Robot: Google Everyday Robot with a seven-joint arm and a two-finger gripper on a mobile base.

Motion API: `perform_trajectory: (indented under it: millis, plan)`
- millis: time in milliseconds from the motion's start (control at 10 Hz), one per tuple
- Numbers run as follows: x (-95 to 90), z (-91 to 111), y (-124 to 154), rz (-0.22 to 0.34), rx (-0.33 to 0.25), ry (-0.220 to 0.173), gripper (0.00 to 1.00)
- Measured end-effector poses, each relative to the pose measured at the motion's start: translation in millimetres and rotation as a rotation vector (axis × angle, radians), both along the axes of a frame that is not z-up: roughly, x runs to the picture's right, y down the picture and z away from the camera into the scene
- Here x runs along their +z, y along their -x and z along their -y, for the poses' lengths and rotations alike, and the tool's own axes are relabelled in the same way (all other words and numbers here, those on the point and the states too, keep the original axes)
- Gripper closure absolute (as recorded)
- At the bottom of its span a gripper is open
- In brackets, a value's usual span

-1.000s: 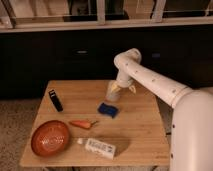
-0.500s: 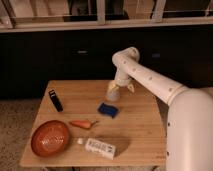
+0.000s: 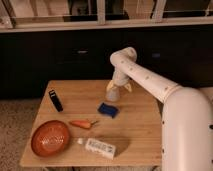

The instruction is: Place the ceramic cup over the eraser

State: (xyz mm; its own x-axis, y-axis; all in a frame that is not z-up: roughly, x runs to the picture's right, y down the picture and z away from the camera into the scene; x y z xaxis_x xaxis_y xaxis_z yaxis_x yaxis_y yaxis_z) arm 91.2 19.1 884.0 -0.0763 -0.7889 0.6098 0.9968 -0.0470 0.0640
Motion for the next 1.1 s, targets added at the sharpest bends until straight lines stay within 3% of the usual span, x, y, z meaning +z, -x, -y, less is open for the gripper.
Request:
perform_trajectory:
  millis: [500, 700, 1100]
  plan:
    - [3.3, -1, 4, -0.007, -0.006, 0.014, 0.20]
    - [10.1, 0, 24, -0.015, 0.006, 0.000, 0.20]
    - [20.2, 4, 34, -0.051, 0.049, -0.036, 0.20]
